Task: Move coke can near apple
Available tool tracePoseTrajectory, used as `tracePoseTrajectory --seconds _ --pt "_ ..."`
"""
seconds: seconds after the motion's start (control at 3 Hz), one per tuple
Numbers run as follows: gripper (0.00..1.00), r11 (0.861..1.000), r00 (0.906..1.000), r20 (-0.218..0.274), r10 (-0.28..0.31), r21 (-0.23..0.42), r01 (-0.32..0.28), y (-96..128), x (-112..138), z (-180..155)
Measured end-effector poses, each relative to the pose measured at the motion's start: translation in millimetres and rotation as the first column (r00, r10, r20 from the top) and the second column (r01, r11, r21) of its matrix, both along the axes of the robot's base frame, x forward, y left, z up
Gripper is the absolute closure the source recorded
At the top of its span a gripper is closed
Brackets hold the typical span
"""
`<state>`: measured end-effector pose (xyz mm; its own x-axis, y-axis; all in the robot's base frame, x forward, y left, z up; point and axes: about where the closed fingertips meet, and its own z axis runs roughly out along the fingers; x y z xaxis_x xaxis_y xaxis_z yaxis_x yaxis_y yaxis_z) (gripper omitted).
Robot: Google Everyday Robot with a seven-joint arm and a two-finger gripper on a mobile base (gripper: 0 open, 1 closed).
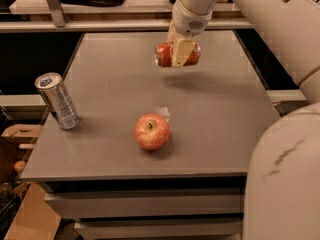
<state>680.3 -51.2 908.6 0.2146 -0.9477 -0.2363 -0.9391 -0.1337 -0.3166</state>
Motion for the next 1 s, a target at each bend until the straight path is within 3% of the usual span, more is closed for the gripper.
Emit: tracePoseTrajectory --seconds 0.33,1.0 --pt "1.0 0.992 0.9917 0.013 0.128 -0.021 -0.128 11 -32 10" --pt "1.0 0.957 0.9561 -0.058 0.287 -0.02 -0.289 18 -100 -8"
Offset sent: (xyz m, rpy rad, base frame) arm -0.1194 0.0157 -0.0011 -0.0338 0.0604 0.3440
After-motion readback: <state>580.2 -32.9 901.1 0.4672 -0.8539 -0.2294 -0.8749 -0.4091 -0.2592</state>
